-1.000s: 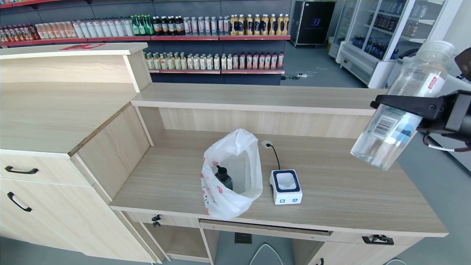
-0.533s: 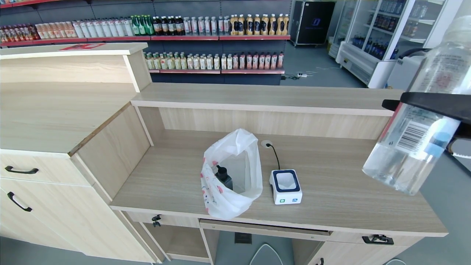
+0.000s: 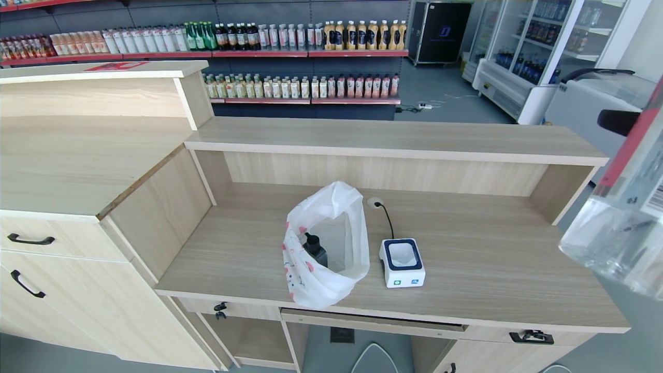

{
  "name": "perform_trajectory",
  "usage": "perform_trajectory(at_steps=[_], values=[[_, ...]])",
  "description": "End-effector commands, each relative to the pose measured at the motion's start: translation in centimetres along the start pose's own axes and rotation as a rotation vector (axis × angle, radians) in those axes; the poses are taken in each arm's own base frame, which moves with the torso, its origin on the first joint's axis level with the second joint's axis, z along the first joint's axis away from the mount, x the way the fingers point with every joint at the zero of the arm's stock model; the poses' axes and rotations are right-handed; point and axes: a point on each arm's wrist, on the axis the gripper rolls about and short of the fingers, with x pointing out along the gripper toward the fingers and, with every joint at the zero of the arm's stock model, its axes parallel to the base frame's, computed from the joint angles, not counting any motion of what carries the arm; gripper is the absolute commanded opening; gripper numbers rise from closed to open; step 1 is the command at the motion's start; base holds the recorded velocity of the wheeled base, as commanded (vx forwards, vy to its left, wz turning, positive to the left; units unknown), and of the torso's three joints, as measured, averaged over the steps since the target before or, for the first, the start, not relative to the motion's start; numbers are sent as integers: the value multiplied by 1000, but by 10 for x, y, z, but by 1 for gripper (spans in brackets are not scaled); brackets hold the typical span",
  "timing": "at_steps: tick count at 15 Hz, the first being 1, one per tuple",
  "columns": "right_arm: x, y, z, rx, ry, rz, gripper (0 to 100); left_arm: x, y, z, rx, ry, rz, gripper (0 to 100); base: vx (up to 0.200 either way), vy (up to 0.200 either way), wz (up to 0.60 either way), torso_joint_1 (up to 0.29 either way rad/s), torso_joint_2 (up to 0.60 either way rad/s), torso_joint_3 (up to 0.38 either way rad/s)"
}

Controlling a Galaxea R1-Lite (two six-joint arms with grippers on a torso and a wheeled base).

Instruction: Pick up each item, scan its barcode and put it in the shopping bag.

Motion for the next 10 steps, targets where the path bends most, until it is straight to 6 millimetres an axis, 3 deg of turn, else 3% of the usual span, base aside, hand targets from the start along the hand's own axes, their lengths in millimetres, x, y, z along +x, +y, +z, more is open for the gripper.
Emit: perform_trajectory(at_steps=[1, 5, 10], values=[[2, 4, 1, -13, -2, 25, 0, 0, 0, 0, 0, 0, 2, 100, 0, 0, 0, 0, 0, 0], [24, 12, -2, 43, 47, 169, 0, 0, 0, 0, 0, 0, 0, 100, 0, 0, 0, 0, 0, 0], [29, 17, -8, 109, 79, 222, 0, 0, 0, 0, 0, 0, 0, 100, 0, 0, 0, 0, 0, 0]])
